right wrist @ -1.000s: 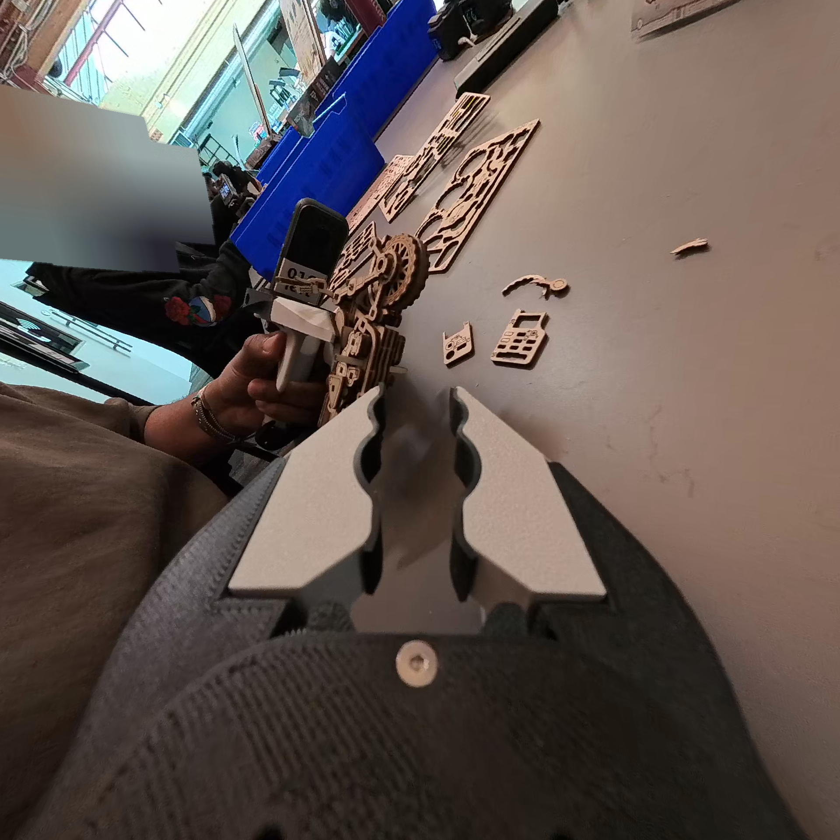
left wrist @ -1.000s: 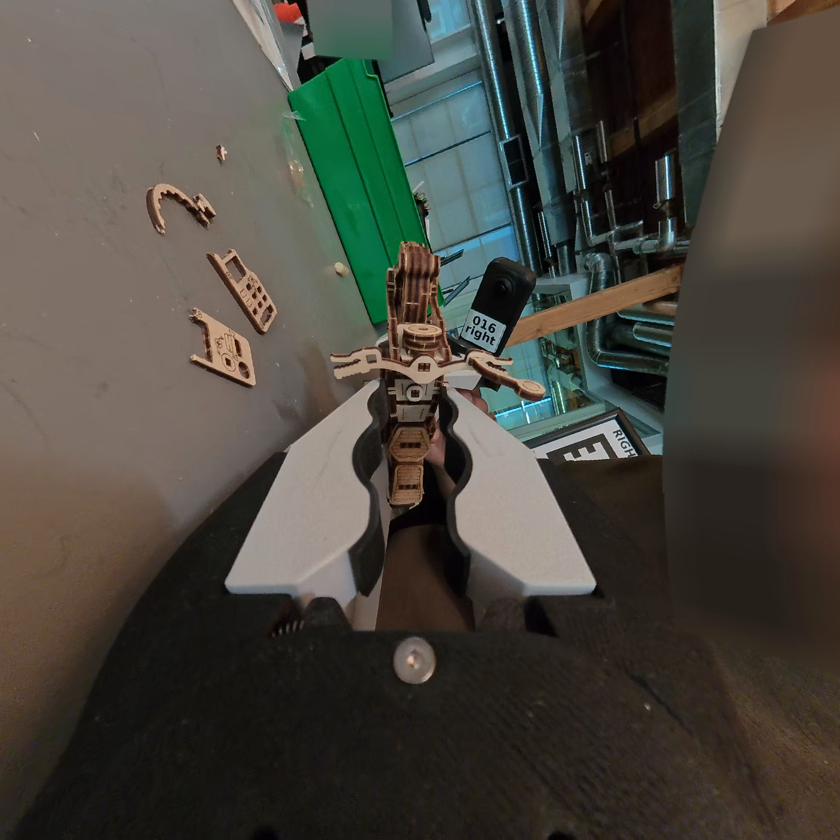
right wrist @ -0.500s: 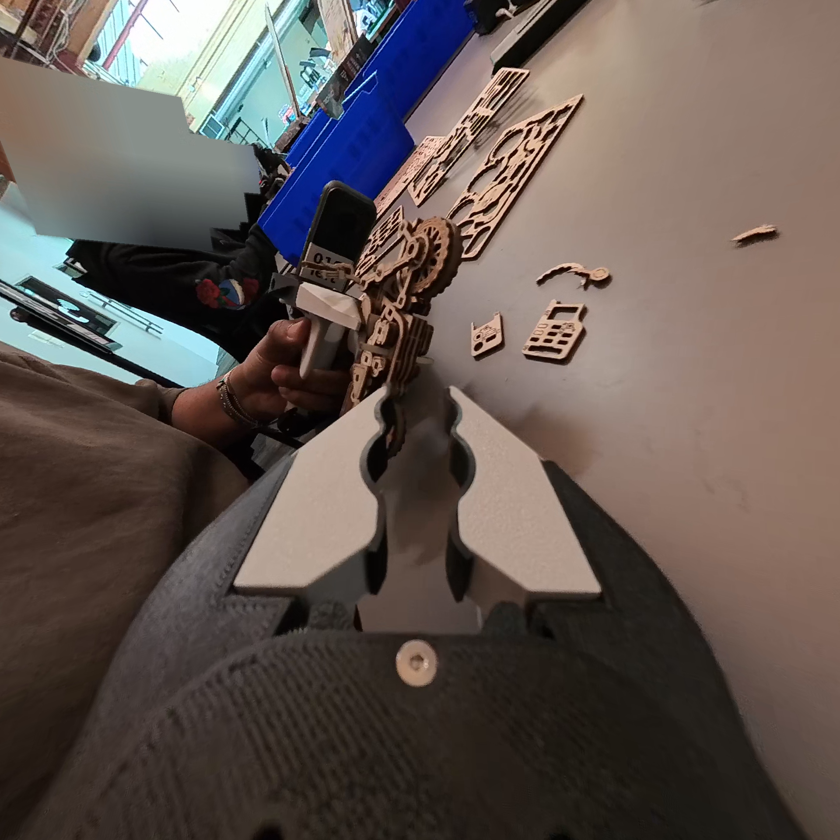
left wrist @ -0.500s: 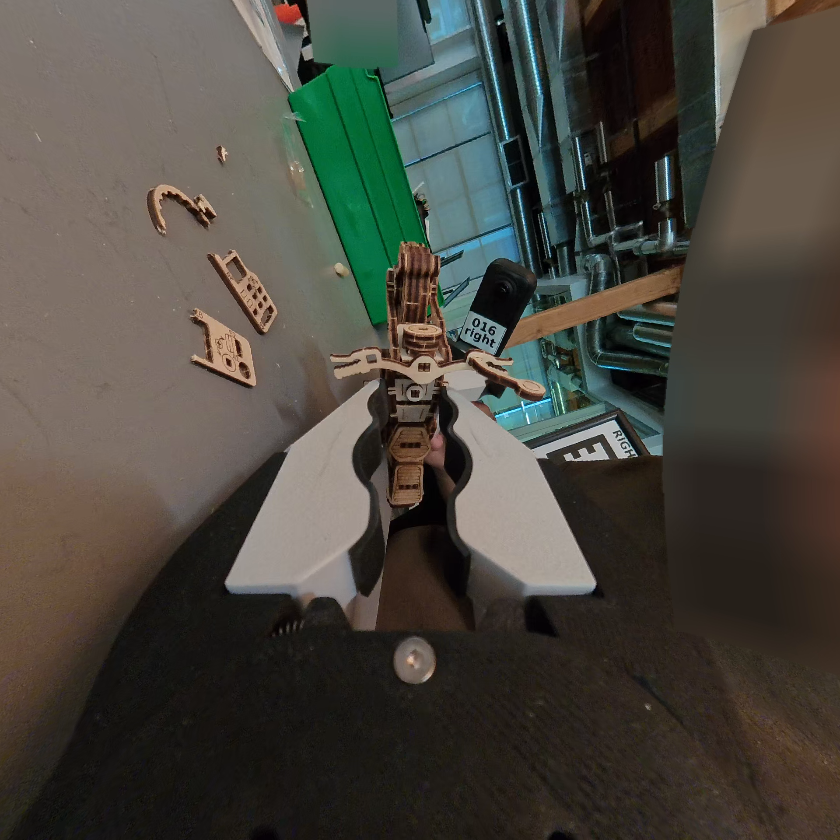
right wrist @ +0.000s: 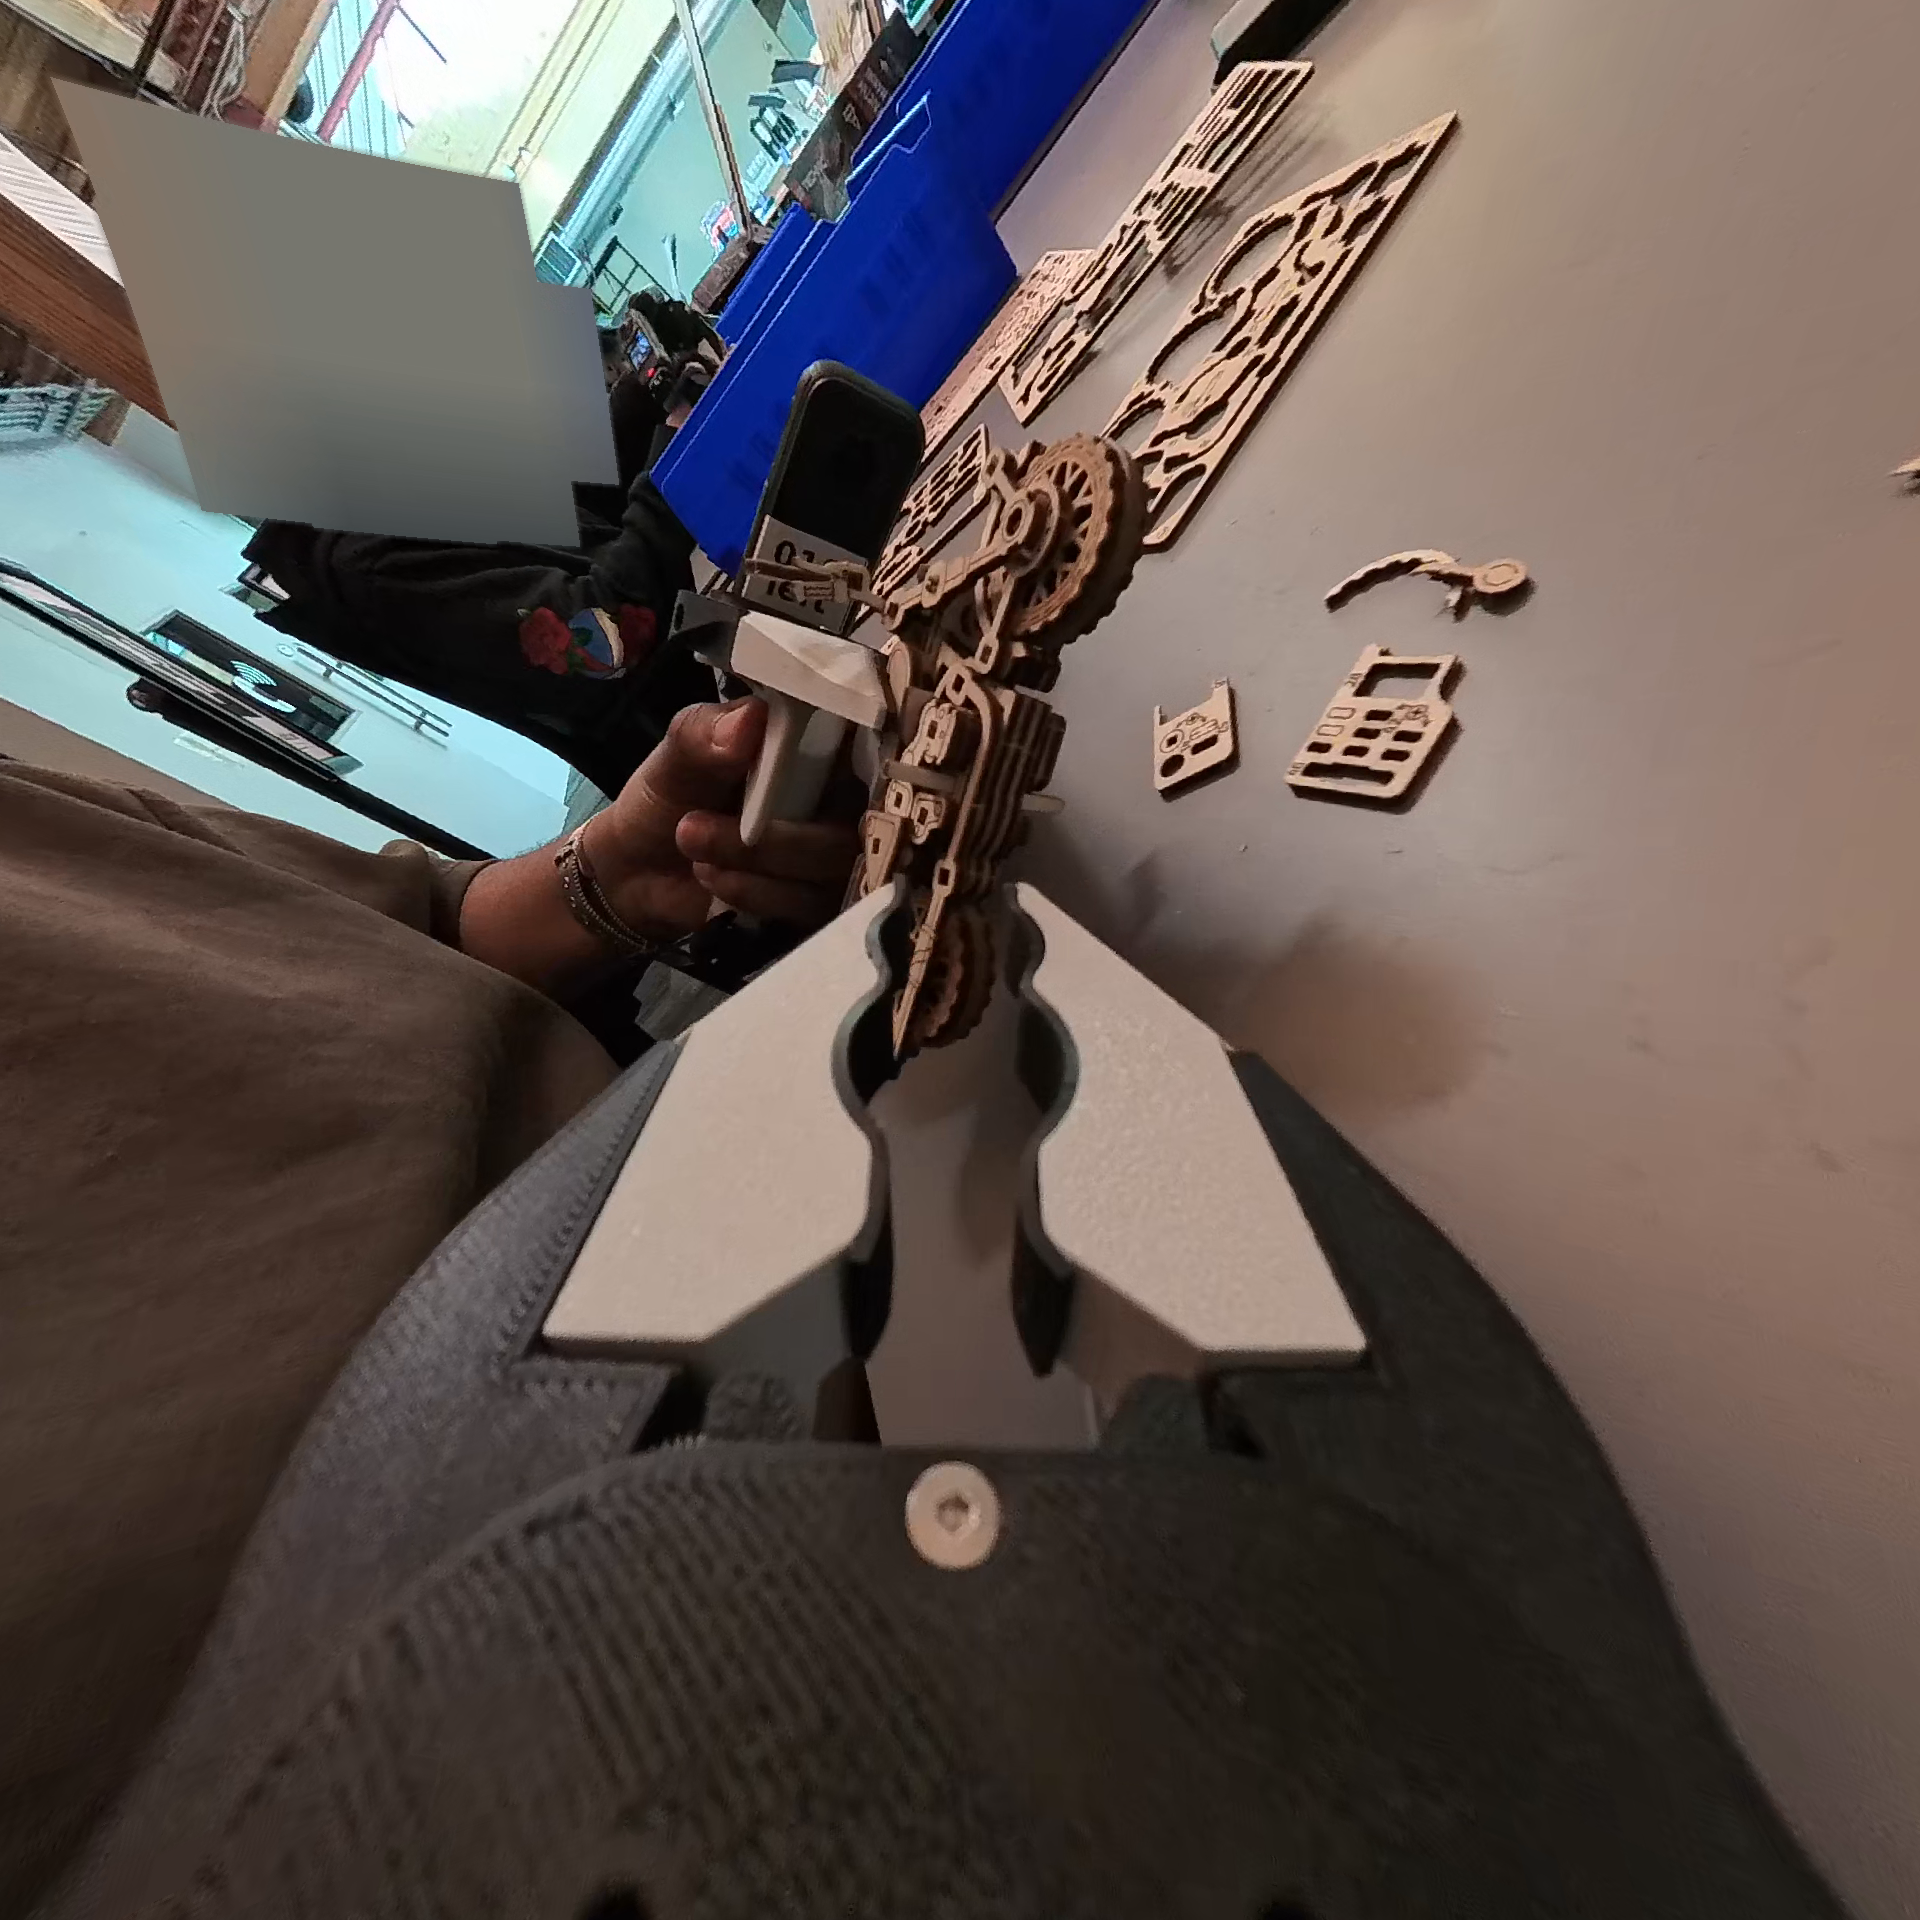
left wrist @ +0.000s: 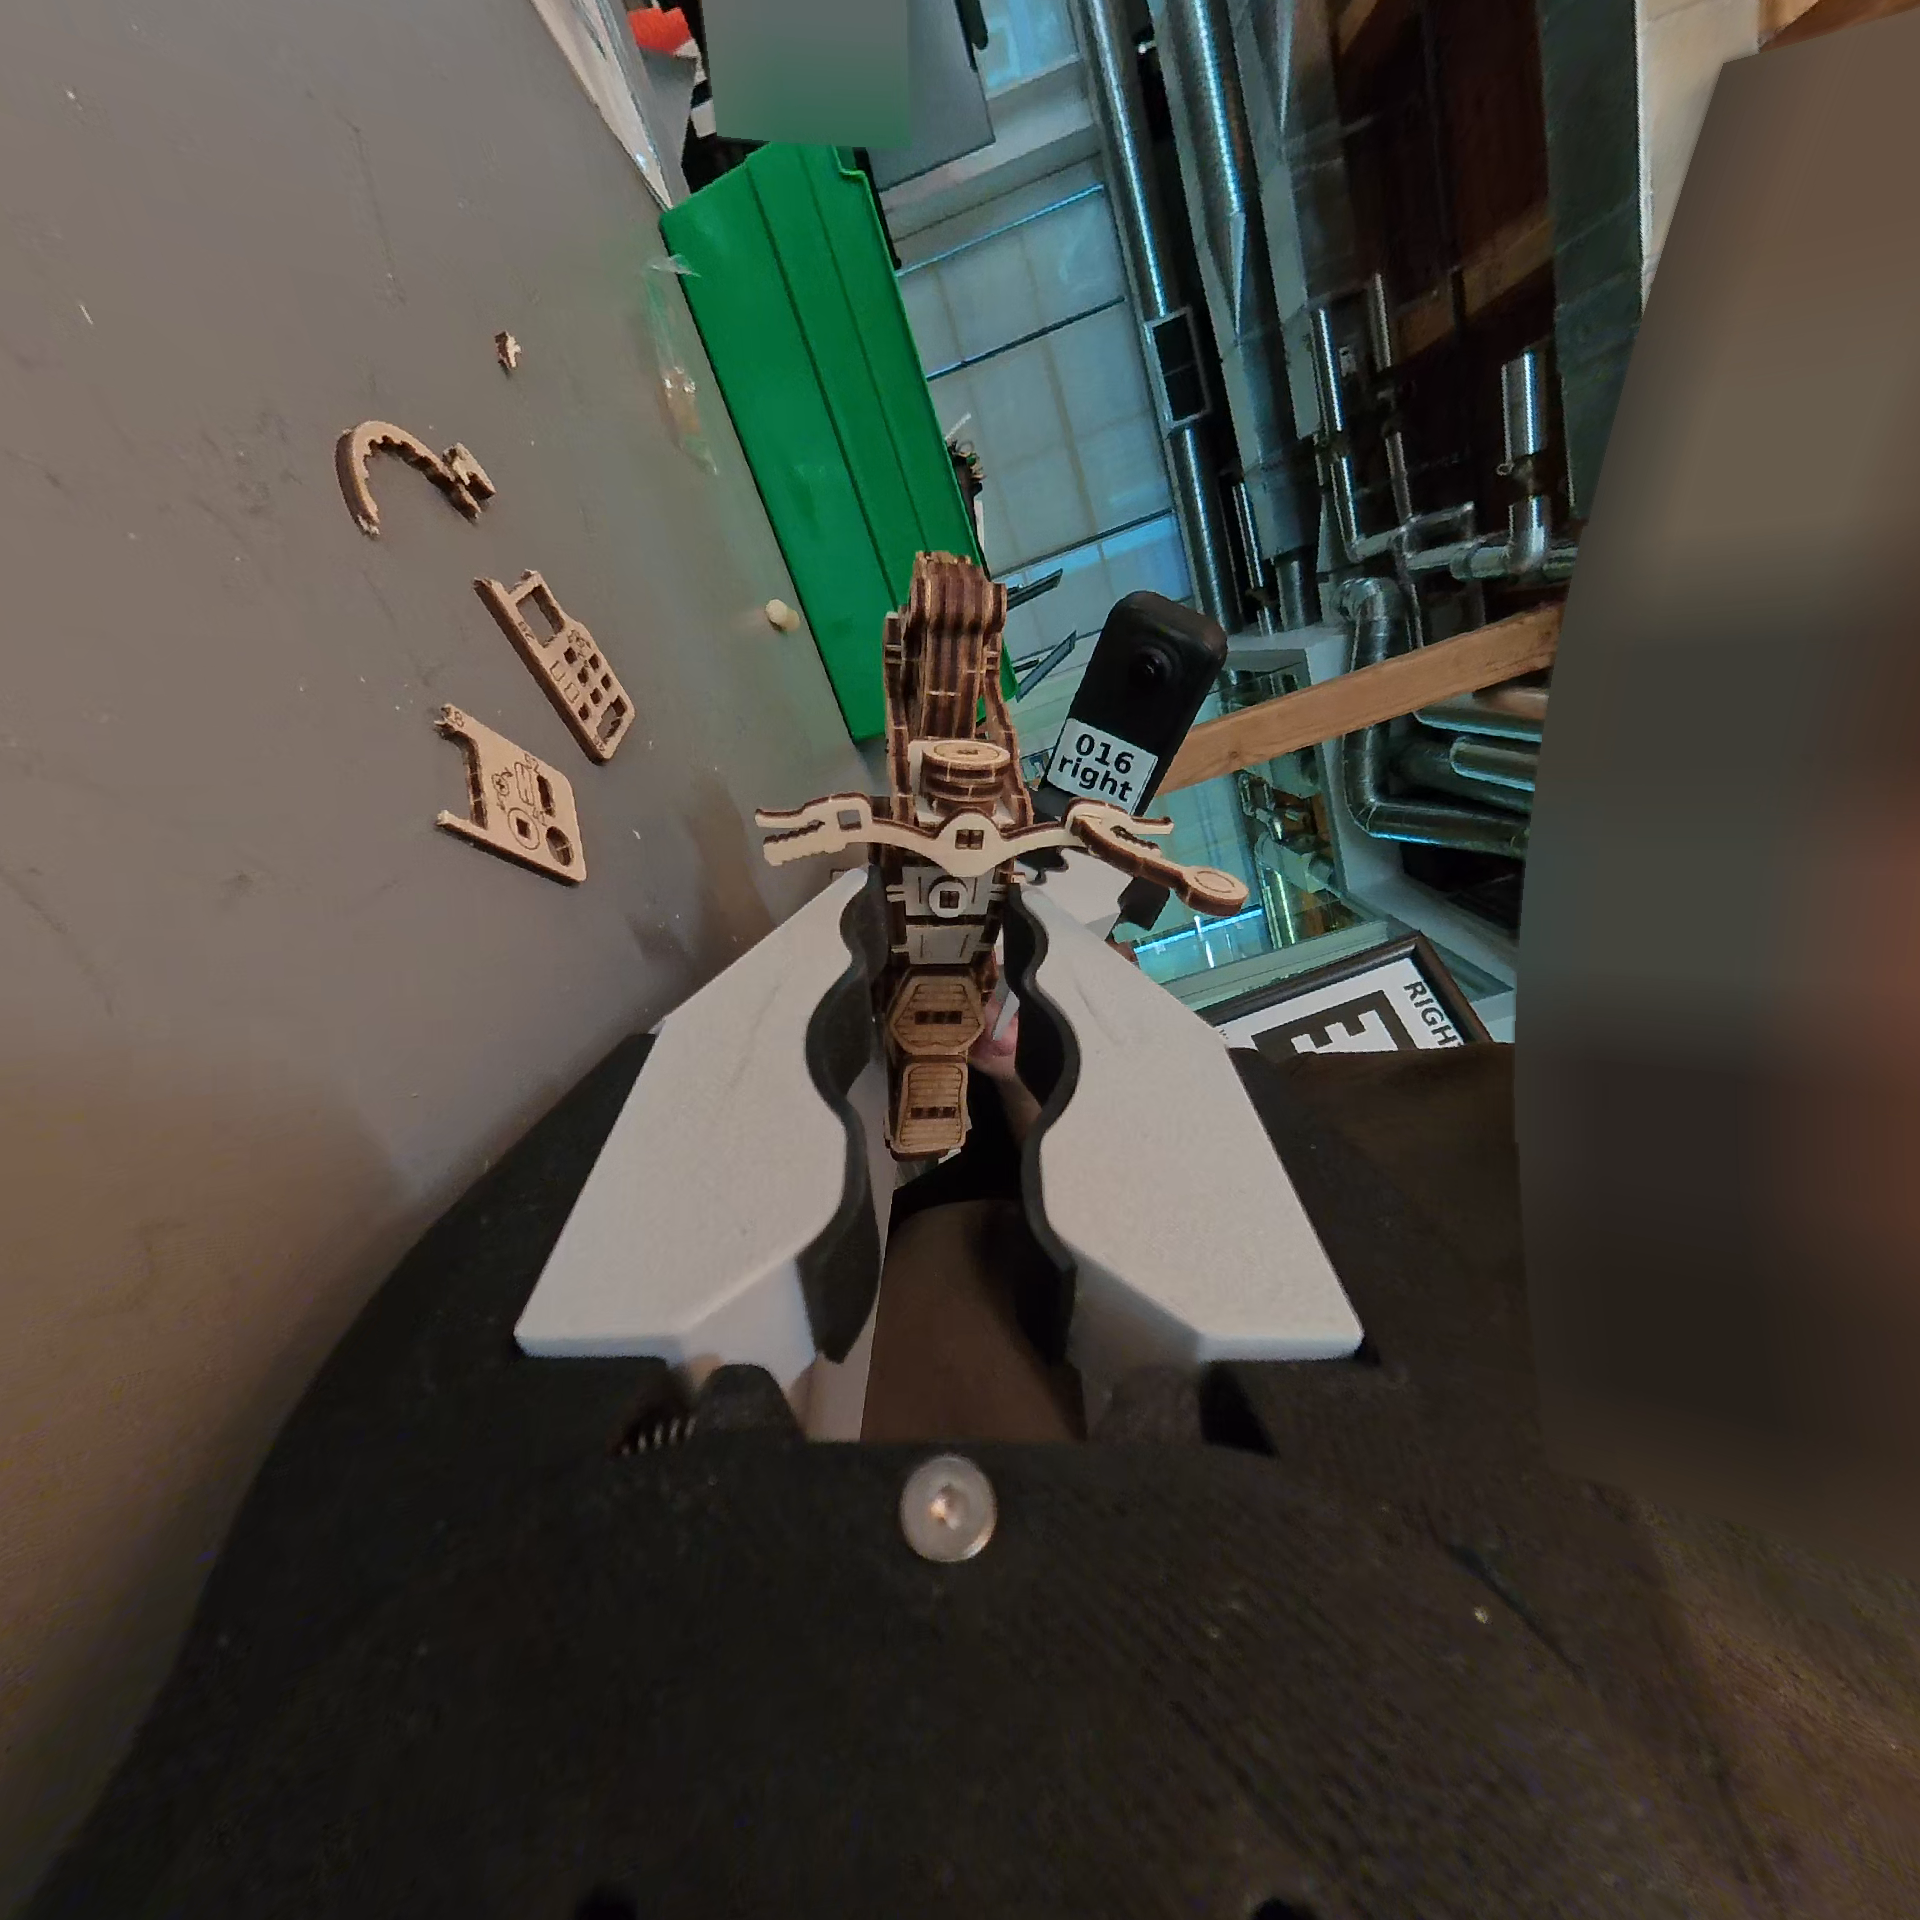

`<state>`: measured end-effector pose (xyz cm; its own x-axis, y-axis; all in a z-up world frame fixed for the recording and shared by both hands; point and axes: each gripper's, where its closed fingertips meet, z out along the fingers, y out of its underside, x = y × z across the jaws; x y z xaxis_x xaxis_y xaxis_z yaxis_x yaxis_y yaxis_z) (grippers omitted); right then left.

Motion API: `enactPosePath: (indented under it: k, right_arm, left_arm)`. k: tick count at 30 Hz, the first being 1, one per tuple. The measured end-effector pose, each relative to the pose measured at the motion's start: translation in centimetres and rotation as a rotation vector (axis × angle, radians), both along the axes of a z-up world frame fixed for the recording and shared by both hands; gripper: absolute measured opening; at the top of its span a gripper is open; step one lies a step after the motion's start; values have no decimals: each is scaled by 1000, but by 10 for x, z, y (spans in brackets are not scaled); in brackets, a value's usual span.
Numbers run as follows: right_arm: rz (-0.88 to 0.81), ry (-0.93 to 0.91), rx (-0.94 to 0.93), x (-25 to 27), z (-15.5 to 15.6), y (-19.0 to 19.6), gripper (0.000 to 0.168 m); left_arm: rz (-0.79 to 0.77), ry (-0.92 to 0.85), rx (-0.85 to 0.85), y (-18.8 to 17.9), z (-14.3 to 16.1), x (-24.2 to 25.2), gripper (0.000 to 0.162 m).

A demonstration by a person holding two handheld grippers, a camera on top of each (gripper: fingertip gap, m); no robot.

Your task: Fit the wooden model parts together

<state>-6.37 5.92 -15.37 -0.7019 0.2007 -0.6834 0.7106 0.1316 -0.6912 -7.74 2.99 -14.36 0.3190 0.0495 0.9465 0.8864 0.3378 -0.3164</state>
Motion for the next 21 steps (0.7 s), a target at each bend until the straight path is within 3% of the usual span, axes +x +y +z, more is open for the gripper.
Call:
enactPosePath:
  k: [21]
  right_arm:
    - [-6,-10,3,0,-1,-1,11]
  left_arm:
    - [0,1,-2,0,0,0,19]
